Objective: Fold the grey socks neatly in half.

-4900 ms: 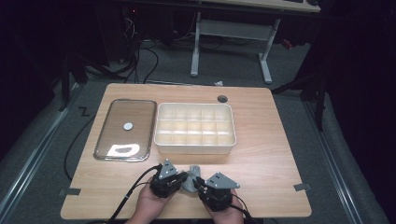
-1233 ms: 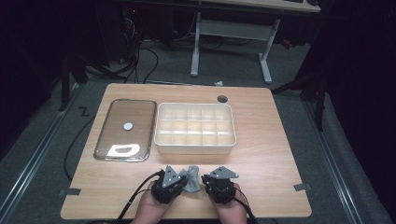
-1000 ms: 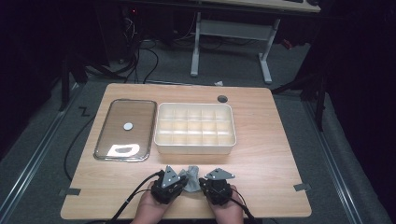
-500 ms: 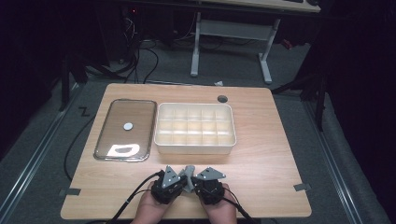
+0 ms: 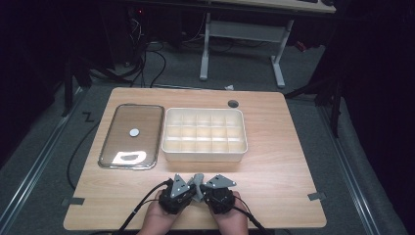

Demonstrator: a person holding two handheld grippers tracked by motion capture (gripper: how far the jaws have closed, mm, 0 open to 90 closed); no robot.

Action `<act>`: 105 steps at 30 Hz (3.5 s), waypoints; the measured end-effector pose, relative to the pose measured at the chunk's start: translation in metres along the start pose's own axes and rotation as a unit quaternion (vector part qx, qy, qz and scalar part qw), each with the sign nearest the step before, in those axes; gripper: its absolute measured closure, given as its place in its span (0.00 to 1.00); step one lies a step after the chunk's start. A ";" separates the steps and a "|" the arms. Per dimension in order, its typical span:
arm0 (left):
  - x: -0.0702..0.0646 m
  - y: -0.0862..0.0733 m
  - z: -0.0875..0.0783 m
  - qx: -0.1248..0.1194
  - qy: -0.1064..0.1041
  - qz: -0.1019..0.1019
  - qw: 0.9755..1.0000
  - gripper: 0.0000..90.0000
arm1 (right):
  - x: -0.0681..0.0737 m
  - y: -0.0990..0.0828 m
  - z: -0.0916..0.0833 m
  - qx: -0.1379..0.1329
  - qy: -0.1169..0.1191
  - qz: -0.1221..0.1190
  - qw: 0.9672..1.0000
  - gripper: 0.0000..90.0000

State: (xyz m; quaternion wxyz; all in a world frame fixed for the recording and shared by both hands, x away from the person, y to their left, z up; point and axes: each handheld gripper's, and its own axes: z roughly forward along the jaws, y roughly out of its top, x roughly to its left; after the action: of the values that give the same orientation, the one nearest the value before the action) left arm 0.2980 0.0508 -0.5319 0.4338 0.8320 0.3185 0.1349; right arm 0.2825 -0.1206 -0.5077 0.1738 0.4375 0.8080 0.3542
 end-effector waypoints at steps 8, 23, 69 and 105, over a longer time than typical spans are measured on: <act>-0.002 0.000 -0.002 -0.008 0.000 0.004 1.000 0.85 | -0.006 -0.006 0.000 0.005 -0.003 0.002 1.000 1.00; 0.000 -0.001 -0.004 -0.009 -0.012 -0.001 1.000 0.83 | -0.013 -0.012 -0.007 -0.002 0.002 0.023 1.000 0.99; 0.003 0.001 -0.008 0.031 -0.028 -0.017 0.999 0.87 | -0.011 -0.015 -0.017 -0.016 -0.008 0.023 1.000 0.92; 0.006 0.028 -0.031 -0.034 -0.003 -0.032 0.999 0.97 | 0.007 -0.020 -0.001 -0.034 -0.003 -0.025 0.999 1.00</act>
State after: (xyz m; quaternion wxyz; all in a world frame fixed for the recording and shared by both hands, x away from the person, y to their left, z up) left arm 0.2990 0.0626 -0.4914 0.4666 0.8069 0.3384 0.1290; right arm 0.2662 -0.1224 -0.5217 0.2000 0.4124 0.8055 0.3756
